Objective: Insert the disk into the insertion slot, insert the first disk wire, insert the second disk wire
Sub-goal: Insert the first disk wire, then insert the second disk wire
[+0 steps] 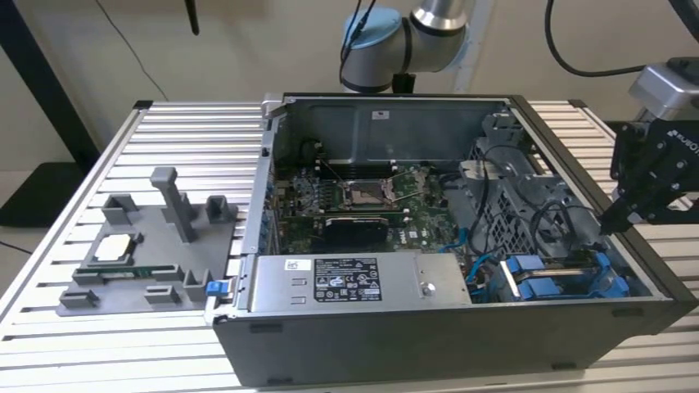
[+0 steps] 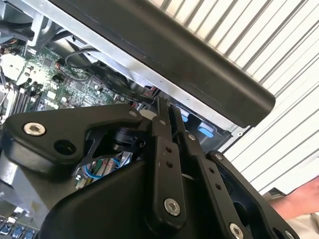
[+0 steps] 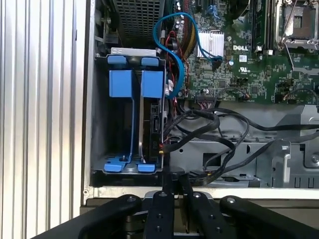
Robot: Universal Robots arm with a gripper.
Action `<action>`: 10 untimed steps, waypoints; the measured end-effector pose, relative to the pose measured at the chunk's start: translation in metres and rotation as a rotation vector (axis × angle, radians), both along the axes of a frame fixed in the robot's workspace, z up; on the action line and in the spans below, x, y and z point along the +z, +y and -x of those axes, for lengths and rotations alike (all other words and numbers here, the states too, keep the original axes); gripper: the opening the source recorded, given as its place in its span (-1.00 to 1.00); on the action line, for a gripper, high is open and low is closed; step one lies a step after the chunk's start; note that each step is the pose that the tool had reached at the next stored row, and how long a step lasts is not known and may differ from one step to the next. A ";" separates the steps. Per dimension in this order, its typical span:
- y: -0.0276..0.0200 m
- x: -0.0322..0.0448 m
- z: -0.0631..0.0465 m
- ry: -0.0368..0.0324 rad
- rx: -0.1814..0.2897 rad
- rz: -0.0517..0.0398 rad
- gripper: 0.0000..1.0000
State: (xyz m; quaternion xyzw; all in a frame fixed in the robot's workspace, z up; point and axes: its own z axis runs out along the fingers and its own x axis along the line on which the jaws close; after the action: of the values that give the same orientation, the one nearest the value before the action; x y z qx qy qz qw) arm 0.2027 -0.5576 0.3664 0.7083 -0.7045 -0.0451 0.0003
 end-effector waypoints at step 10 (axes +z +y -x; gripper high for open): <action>-0.0008 0.0096 0.002 0.0043 0.000 -0.0001 -1.00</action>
State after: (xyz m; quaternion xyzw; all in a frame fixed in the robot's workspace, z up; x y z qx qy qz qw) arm 0.2009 -0.5584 0.3759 0.7082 -0.7045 -0.0466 0.0018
